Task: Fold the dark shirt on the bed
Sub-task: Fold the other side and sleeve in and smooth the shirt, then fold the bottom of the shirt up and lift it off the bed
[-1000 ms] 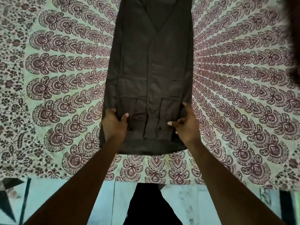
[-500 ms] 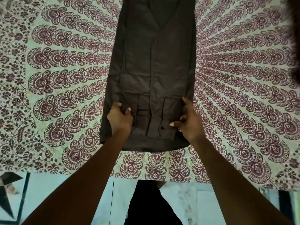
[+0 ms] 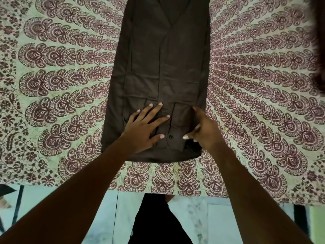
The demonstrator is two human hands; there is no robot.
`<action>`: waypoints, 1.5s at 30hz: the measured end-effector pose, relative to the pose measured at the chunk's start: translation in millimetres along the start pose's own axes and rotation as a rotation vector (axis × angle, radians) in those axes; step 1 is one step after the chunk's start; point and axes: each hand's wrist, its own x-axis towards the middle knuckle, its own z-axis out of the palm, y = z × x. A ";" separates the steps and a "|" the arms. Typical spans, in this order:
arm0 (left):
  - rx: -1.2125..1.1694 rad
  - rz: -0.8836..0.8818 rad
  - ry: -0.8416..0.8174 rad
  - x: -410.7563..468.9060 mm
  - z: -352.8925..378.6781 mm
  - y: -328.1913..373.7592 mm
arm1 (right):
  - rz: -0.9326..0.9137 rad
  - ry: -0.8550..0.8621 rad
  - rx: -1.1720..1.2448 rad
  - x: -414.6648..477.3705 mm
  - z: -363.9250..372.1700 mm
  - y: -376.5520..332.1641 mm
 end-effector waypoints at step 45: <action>0.194 0.246 -0.377 -55.5 -58.7 -132.5 | -0.862 -0.289 -1.127 31.0 -69.1 37.3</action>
